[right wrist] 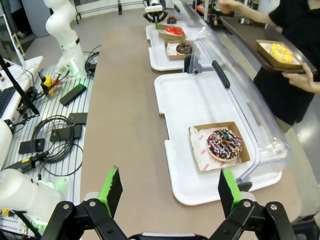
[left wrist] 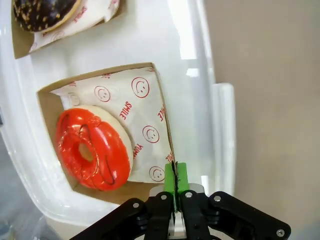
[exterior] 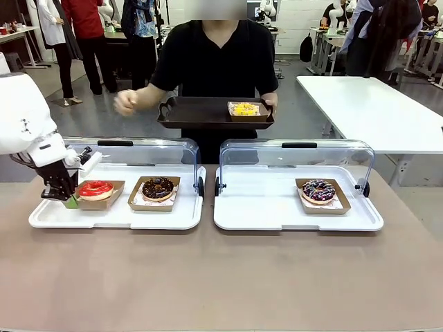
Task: Provide the desired donut to the person.
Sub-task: Pick up and lift the Paper togo box containing the Donut pointed at by the person, then place the picked Paper togo box onto the Handle tray extended by the person.
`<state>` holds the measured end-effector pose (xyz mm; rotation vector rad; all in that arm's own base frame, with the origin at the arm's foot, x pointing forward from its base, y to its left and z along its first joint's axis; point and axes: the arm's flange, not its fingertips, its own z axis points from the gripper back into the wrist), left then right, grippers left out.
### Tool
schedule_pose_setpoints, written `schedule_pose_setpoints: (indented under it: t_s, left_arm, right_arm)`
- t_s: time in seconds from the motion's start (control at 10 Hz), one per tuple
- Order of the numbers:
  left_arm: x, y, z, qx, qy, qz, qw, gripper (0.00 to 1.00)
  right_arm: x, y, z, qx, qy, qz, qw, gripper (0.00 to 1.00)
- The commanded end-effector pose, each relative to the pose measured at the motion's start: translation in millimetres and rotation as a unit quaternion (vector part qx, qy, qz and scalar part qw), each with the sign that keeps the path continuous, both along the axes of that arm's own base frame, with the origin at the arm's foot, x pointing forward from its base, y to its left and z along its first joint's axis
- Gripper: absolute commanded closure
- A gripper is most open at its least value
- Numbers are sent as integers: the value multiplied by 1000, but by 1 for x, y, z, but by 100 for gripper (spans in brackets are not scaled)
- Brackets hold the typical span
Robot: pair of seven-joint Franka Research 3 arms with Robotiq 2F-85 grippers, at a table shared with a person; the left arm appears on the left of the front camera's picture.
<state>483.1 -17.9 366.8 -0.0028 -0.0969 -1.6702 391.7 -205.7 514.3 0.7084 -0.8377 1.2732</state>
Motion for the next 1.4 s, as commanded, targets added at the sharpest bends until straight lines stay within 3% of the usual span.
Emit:
schedule_pose_setpoints:
  t_s: [0.0, 0.4, 0.6, 0.8, 1.1, 1.3]
  left_arm:
    - [-52, 5, 58, 2, 8, 8, 1000, 100]
    - [-137, 8, 169, -3, 22, 37, 999, 100]
    - [-159, 0, 205, -5, -7, 30, 1000, 100]
    - [-163, -6, 215, -6, -20, 31, 999, 100]
    - [-154, -3, 212, 4, -14, 36, 999, 100]
    - [-164, -9, 217, -13, -13, 25, 1000, 100]
  right_arm:
    - [1, 0, -1, 3, -3, 2, 1000, 0]
    - [1, 0, -1, 3, -3, 2, 1000, 0]
    - [1, 0, -1, 3, -3, 2, 1000, 0]
    - [1, 0, -1, 3, -3, 2, 1000, 0]
    - [1, 0, -1, 3, -3, 2, 1000, 0]
    - [1, 0, -1, 3, -3, 2, 1000, 0]
